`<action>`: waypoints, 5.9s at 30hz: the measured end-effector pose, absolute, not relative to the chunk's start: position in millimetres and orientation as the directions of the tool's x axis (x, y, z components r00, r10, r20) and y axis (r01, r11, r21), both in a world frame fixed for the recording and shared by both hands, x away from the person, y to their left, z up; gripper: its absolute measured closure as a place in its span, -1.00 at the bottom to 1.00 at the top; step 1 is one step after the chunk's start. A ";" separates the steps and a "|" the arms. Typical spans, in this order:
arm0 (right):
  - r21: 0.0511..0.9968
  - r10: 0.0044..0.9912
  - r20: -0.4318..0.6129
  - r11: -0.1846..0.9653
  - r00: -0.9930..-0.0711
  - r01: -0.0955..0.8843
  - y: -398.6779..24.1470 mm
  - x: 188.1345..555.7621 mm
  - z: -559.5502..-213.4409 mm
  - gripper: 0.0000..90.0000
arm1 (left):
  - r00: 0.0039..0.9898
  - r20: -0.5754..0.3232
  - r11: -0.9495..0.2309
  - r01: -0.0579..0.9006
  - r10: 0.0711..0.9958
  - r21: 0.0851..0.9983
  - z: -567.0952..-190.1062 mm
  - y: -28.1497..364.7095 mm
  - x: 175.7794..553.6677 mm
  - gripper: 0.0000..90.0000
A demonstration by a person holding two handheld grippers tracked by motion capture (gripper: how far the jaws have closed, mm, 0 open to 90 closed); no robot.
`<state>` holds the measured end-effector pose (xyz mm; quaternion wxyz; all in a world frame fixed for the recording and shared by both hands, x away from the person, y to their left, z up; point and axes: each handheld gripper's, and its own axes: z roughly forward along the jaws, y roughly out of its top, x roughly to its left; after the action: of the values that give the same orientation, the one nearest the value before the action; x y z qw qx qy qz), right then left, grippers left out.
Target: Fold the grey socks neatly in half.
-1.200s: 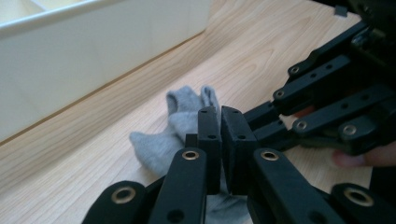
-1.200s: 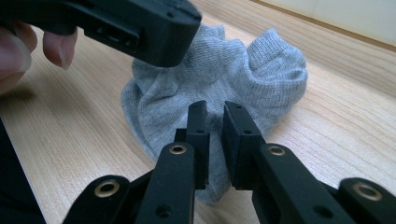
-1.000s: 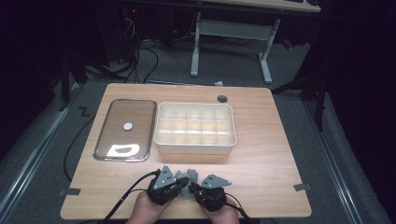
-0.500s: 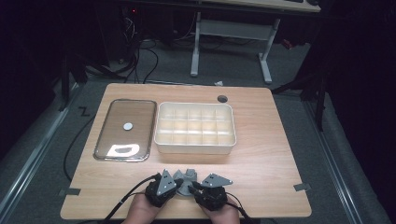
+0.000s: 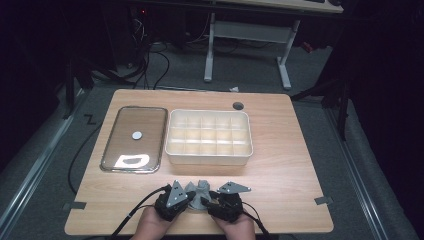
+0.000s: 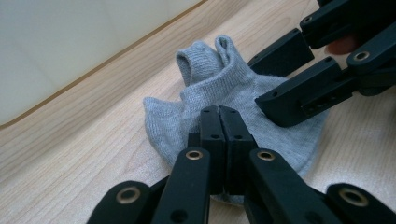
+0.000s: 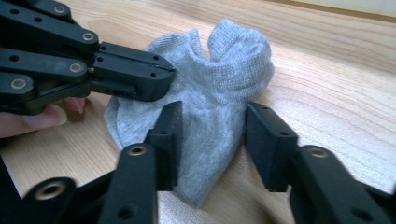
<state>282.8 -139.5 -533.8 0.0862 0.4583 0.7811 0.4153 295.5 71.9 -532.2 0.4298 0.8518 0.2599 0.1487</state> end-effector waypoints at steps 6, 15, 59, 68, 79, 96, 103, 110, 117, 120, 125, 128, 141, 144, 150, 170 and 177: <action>0.724 0.764 0.245 0.265 -0.597 0.637 -138.8 283.9 -532.7 0.76 | 0.818 0.035 -0.495 0.313 0.574 0.810 -532.4 71.9 295.0 0.98; 0.780 0.733 0.187 0.294 -0.655 0.552 -131.1 272.2 -514.6 0.84 | 0.825 0.022 -0.495 0.317 0.564 0.809 -532.4 71.4 296.6 0.99; 0.779 0.738 0.180 0.297 -0.651 0.553 -122.8 277.3 -517.7 0.95 | 0.826 0.020 -0.497 0.319 0.564 0.807 -532.2 71.2 296.6 0.96; 0.789 0.737 0.175 0.291 -0.653 0.540 -124.2 276.7 -515.5 0.93 | 0.803 0.022 -0.489 0.340 0.595 0.803 -529.4 68.3 294.6 0.84; 0.783 0.747 0.177 0.288 -0.640 0.552 -134.2 274.7 -519.0 0.93 | 0.805 0.020 -0.485 0.338 0.594 0.806 -529.2 66.0 293.1 0.81; 0.778 0.758 0.177 0.283 -0.628 0.561 -138.0 274.0 -519.9 0.90 | 0.776 -0.024 -0.353 0.314 0.630 0.881 -504.7 99.6 291.8 0.70; 0.775 0.753 0.183 0.285 -0.632 0.565 -136.9 272.9 -521.2 0.90 | 0.750 -0.019 -0.462 0.427 0.662 0.777 -525.0 104.2 304.3 0.87; 0.781 0.745 0.183 0.286 -0.641 0.555 -133.7 271.9 -517.3 0.89 | 0.780 -0.011 -0.495 0.408 0.625 0.767 -527.9 87.4 294.6 0.88; 0.776 0.752 0.168 0.297 -0.637 0.556 -132.5 274.2 -518.2 0.88 | 0.800 -0.019 -0.492 0.388 0.600 0.779 -526.4 70.7 292.3 0.91; 0.776 0.763 0.159 0.296 -0.627 0.557 -137.0 277.2 -517.0 0.88 | 0.808 -0.019 -0.494 0.378 0.589 0.783 -526.4 61.1 291.8 0.94; 0.772 0.780 0.151 0.290 -0.607 0.565 -147.6 282.7 -515.5 0.88 | 0.830 0.001 -0.521 0.349 0.558 0.779 -526.0 48.4 290.5 0.95; 0.774 0.788 0.140 0.291 -0.600 0.563 -149.4 280.0 -513.8 0.88 | 0.837 0.011 -0.529 0.336 0.548 0.779 -527.2 45.8 289.1 0.94; 0.761 0.783 0.115 0.326 -0.612 0.561 -143.4 276.4 -521.3 1.00 | 0.840 0.030 -0.550 0.327 0.541 0.768 -529.5 44.6 291.1 0.97; 0.768 0.778 0.104 0.333 -0.620 0.547 -143.6 276.2 -522.6 1.00 | 0.841 0.034 -0.553 0.325 0.541 0.767 -529.7 45.0 291.0 0.97; 0.770 0.777 0.061 0.363 -0.627 0.525 -140.8 273.7 -522.7 1.00 | 0.834 0.010 -0.542 0.350 0.552 0.764 -529.7 48.3 292.6 0.90; 0.792 0.769 0.124 0.304 -0.627 0.530 -148.5 272.3 -517.0 1.00 | 0.836 0.009 -0.544 0.349 0.549 0.763 -531.2 42.7 290.8 0.96; 0.788 0.763 0.118 0.318 -0.636 0.528 -149.3 271.9 -525.6 1.00 | 0.830 0.004 -0.538 0.357 0.558 0.764 -528.8 49.9 295.5 0.88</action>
<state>271.9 -149.3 -525.6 0.1392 0.4034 0.7998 0.4221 295.5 49.9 -528.8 0.4021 0.8680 0.2635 0.1244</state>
